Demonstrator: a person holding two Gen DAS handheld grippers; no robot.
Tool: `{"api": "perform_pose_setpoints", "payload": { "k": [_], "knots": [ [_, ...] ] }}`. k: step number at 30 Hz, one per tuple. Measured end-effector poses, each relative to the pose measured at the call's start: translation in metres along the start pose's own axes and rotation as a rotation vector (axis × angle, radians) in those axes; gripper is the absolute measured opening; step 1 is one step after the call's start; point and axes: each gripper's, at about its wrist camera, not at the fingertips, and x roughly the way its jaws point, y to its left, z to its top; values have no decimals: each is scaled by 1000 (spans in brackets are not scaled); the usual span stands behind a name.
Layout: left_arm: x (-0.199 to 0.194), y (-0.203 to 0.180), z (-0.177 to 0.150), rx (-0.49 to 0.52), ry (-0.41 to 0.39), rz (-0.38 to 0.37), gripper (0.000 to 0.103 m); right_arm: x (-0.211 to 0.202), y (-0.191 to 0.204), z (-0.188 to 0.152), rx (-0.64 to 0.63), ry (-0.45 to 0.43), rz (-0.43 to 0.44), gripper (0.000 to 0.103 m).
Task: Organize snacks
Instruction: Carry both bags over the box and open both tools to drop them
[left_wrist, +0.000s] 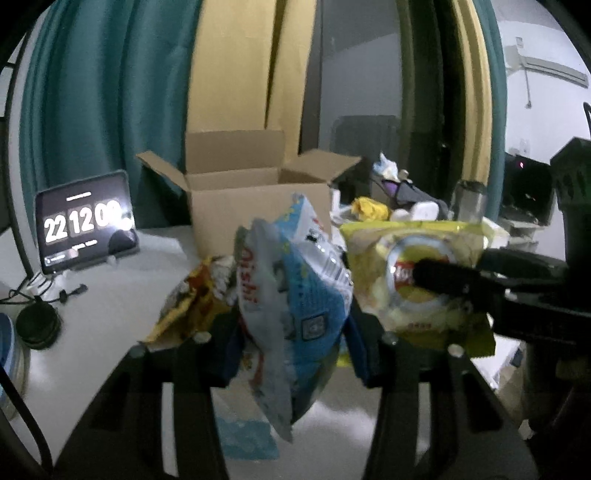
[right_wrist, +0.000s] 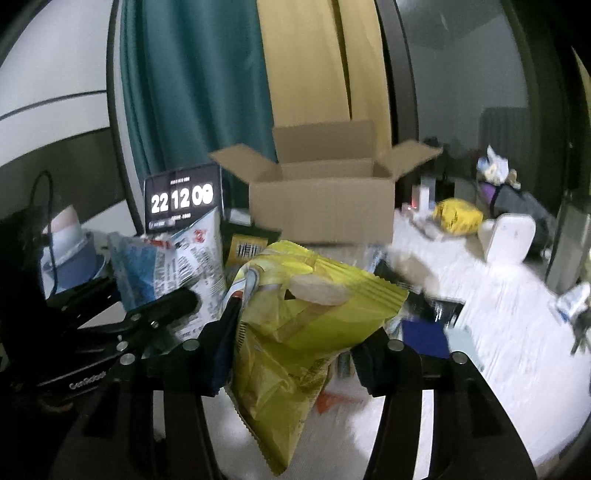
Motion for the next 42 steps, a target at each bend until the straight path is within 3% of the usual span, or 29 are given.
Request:
{"api": "perform_pose_setpoints", "payload": {
  "k": [18, 28, 42],
  "knots": [
    [31, 37, 78, 15, -118, 149, 49, 55, -23, 95, -66, -101, -22, 57],
    [92, 68, 132, 22, -163, 182, 49, 112, -33, 149, -88, -130, -28, 57],
    [188, 105, 183, 16, -131, 196, 49, 190, -50, 198, -55, -121, -3, 57]
  ]
}}
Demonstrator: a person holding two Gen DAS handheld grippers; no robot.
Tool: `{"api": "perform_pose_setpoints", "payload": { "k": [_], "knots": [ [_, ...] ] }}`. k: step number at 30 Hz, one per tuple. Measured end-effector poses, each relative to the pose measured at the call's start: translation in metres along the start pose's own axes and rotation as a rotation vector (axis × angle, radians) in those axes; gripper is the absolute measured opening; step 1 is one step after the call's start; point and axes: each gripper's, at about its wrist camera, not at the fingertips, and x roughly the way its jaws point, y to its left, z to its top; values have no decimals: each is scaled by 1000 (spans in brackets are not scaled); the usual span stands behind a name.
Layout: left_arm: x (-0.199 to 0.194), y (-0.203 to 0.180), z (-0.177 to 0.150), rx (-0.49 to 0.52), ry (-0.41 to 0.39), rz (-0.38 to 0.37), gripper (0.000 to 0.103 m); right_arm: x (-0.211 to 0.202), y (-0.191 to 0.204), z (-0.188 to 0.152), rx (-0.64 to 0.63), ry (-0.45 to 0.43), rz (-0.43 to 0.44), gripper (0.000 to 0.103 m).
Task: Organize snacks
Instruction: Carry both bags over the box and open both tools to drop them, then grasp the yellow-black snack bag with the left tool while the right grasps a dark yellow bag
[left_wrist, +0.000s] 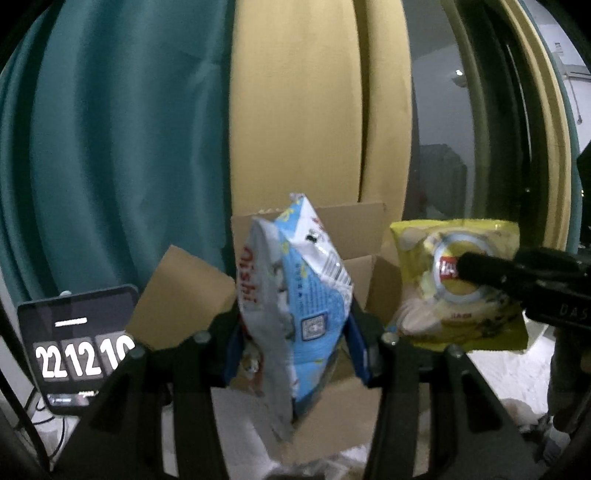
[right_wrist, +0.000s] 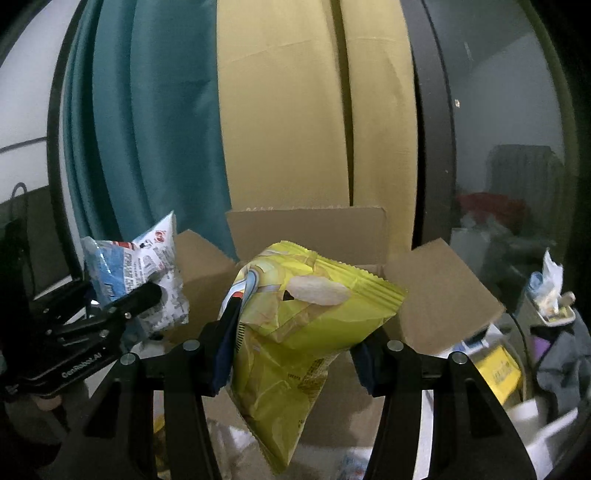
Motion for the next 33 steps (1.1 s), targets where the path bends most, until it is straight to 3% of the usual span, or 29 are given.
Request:
{"api": "perform_pose_setpoints", "payload": {
  "k": [11, 14, 16, 21, 33],
  "knots": [
    [52, 2, 8, 9, 42, -11, 52, 57, -23, 12, 49, 8, -32, 57],
    [66, 1, 10, 15, 89, -19, 62, 70, -31, 12, 84, 17, -39, 60],
    [66, 1, 11, 11, 77, -12, 76, 78, -38, 12, 110, 27, -32, 75],
    [50, 5, 19, -29, 46, -10, 86, 70, -44, 9, 143, 23, -45, 78],
    [-21, 13, 23, -65, -15, -19, 90, 15, -18, 5, 134, 1, -37, 78]
  ]
}}
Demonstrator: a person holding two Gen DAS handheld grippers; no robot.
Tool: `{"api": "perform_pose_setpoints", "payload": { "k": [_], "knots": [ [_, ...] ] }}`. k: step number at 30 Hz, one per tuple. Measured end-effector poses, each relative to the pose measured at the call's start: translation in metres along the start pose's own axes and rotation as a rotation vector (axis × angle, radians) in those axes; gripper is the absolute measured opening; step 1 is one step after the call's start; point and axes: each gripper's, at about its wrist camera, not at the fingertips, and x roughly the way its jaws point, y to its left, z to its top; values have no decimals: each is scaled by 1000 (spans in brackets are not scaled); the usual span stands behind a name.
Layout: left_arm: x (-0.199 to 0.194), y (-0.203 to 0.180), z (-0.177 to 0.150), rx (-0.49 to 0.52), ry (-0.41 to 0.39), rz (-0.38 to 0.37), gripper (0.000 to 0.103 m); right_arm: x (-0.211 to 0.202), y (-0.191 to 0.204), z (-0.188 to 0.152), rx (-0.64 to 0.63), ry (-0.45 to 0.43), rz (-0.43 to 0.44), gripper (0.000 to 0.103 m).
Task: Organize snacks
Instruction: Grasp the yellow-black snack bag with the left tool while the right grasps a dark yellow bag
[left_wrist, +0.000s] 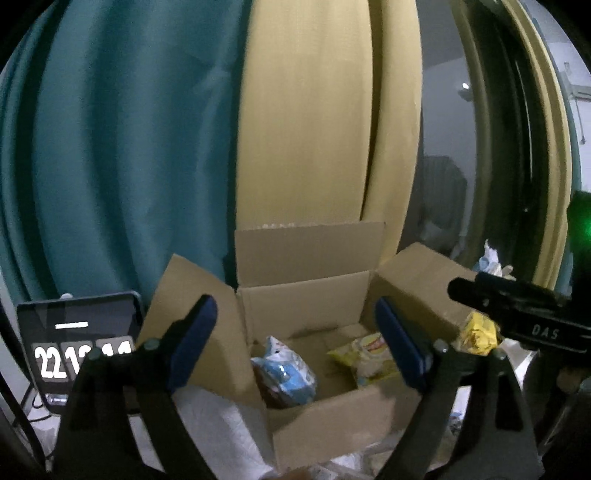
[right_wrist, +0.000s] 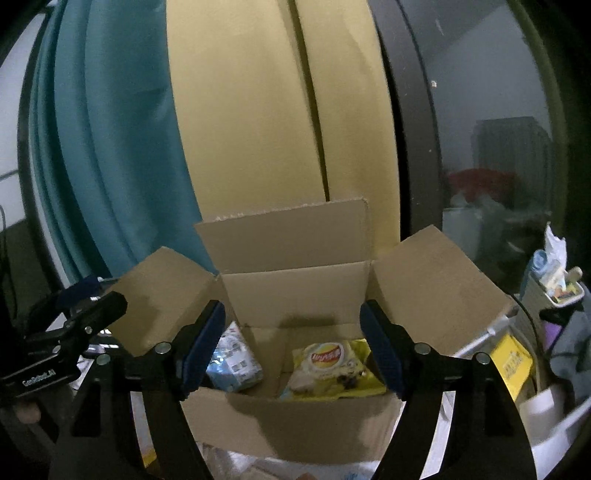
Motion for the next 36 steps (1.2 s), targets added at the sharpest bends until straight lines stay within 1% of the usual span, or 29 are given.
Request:
{"api": "perform_pose_setpoints", "payload": {
  "k": [3, 10, 17, 26, 32, 34, 36],
  "knots": [
    [-18, 1, -3, -7, -10, -2, 94, -18, 7, -3, -1, -11, 0, 78],
    [-50, 6, -18, -29, -8, -20, 94, -45, 28, -17, -13, 0, 20, 78],
    [-67, 16, -41, -75, 33, -24, 94, -58, 47, -41, 0, 45, 38, 78],
    [-86, 27, -75, -83, 79, -40, 94, -68, 61, -68, 36, 105, 72, 78],
    [-95, 39, -98, -110, 127, -50, 94, -67, 80, -89, 36, 162, 104, 78],
    [-96, 45, -108, -128, 157, -76, 94, -65, 86, -97, 42, 185, 111, 78],
    [-97, 51, -116, -146, 176, -83, 94, -63, 92, -105, 55, 211, 119, 78]
  ]
}}
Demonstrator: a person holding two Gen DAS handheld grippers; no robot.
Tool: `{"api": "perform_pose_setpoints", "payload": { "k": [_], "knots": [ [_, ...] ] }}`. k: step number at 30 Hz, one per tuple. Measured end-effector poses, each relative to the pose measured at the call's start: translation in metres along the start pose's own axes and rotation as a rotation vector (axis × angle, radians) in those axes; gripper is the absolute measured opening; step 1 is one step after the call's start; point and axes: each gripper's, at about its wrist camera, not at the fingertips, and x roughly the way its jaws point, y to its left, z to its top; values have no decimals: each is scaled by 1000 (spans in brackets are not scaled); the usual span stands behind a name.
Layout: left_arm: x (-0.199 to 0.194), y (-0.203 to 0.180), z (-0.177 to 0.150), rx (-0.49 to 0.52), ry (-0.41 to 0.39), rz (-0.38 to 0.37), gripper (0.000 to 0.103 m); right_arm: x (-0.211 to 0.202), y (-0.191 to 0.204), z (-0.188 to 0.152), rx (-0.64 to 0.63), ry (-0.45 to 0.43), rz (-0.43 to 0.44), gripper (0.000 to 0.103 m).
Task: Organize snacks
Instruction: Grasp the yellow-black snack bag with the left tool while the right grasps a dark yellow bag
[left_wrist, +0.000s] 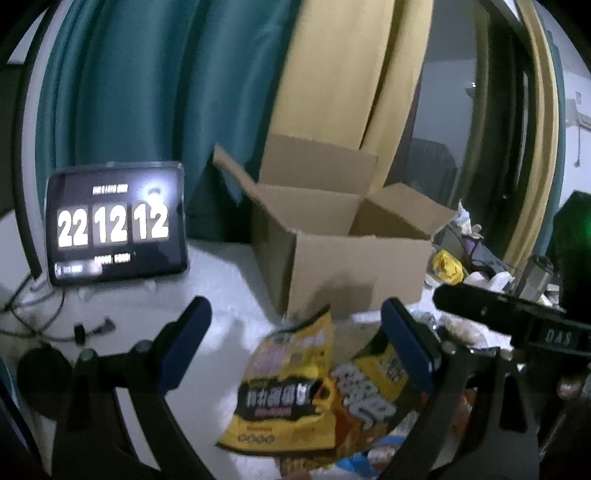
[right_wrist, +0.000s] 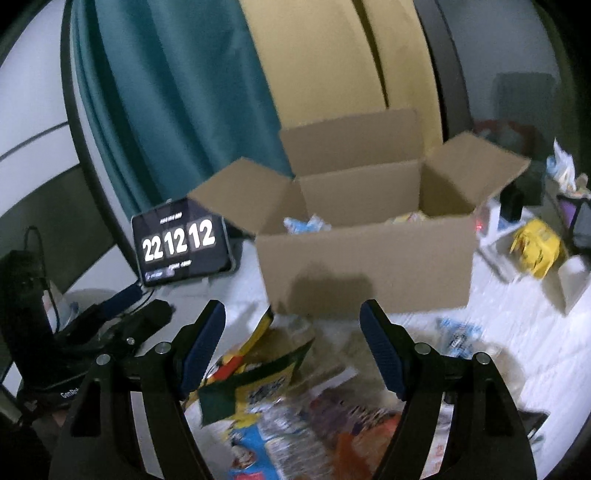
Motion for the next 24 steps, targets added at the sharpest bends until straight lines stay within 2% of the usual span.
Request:
{"api": "perform_pose_setpoints", "payload": {
  "k": [8, 16, 21, 23, 24],
  "knots": [
    [1, 20, -20, -51, 51, -13, 94, 22, 21, -30, 2, 105, 12, 78],
    [7, 36, -31, -98, 98, -19, 94, 45, 18, -45, 34, 197, 35, 78],
    [13, 32, -33, -93, 125, -21, 94, 59, 16, -52, 58, 246, 55, 78],
    [16, 28, -34, -86, 140, -34, 94, 63, 16, -55, 66, 269, 64, 77],
    [19, 25, -36, -75, 162, -42, 94, 66, 16, -58, 65, 283, 70, 72]
  ]
}}
